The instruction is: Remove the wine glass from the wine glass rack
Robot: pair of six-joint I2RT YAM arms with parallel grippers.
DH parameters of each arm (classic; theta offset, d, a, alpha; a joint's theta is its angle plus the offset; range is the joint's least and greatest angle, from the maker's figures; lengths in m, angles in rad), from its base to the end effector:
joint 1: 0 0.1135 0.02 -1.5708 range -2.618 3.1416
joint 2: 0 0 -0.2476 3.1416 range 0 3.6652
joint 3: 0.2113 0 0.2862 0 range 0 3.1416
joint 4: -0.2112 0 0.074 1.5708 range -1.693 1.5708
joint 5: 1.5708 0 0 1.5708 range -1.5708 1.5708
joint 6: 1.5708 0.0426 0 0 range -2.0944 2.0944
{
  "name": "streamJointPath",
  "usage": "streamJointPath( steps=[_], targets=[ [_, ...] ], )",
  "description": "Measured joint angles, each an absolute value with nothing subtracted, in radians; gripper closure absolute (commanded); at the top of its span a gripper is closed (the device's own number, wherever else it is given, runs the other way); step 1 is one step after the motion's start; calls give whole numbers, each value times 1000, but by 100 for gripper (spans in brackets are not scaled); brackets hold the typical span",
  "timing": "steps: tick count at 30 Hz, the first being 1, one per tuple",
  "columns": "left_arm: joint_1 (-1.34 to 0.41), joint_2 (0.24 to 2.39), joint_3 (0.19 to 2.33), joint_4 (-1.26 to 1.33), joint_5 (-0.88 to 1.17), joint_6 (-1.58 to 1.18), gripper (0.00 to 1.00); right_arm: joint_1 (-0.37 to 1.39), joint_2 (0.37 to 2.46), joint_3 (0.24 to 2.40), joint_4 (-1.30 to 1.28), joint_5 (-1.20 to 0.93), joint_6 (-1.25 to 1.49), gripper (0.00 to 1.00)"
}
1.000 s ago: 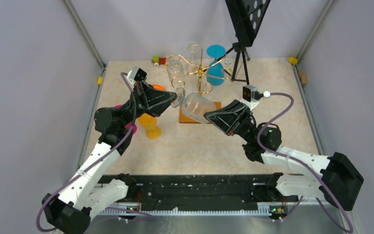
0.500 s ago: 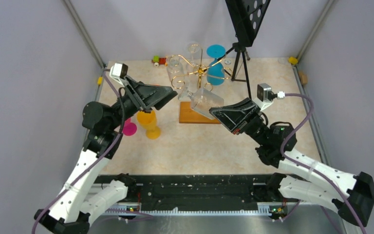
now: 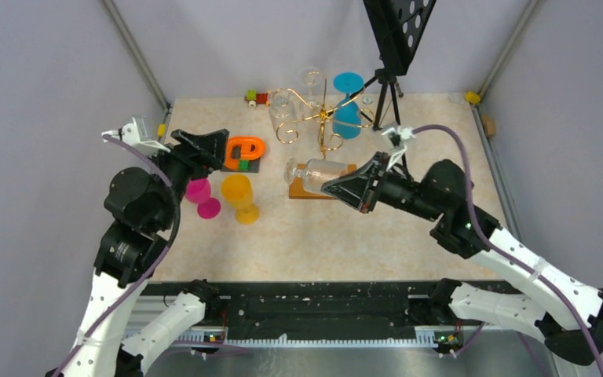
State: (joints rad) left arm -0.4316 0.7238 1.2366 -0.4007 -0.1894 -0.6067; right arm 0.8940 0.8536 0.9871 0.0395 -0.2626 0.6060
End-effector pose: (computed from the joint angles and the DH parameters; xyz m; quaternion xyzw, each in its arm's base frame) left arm 0.1523 -0.0613 0.4800 -0.1282 0.6547 -0.3136 0.6758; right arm 0.1417 0.1941 0.4167 -0.1907 0.6168 0.5790 0.4979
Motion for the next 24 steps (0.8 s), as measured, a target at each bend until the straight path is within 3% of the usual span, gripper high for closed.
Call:
streamJointPath(
  steps=[7, 14, 24],
  targets=[
    [-432, 747, 1229, -463, -343, -493, 19, 927, 1082, 1097, -229, -271, 510, 100],
    [-432, 808, 1293, -561, -472, -435, 18, 1123, 1380, 1331, -484, -59, 448, 100],
    [-432, 818, 1302, -610, -487, -415, 18, 1211, 1777, 1675, -712, 192, 412, 100]
  ],
)
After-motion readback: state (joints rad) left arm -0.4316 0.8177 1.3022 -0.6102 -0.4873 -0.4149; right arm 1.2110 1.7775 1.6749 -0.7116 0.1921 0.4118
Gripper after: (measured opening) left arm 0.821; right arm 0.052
